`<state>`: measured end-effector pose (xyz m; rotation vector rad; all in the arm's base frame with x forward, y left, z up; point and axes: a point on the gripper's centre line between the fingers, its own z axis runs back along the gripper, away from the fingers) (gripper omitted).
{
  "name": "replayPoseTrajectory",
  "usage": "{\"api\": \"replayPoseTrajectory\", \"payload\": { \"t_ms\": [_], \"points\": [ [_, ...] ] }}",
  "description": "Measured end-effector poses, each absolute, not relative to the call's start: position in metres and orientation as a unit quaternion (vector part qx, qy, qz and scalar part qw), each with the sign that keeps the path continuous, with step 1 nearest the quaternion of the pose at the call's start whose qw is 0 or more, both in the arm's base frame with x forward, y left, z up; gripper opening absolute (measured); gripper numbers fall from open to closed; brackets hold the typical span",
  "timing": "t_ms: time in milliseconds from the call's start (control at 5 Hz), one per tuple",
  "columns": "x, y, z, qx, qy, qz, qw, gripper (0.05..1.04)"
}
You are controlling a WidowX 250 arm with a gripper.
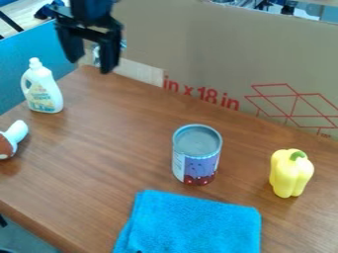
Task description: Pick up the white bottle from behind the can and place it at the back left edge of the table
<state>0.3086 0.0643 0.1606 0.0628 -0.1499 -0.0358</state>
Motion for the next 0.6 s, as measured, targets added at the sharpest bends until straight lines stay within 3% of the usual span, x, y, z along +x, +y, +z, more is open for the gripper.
{"api": "replayPoseTrajectory", "payload": {
  "t_ms": [200, 600],
  "points": [
    [0.3010, 0.0327, 0.1586, 0.033, -0.042, -0.019, 0.998, 1.002],
    [0.3006, 0.0313, 0.1577, 0.034, -0.040, -0.019, 0.998, 1.002]
  ]
}}
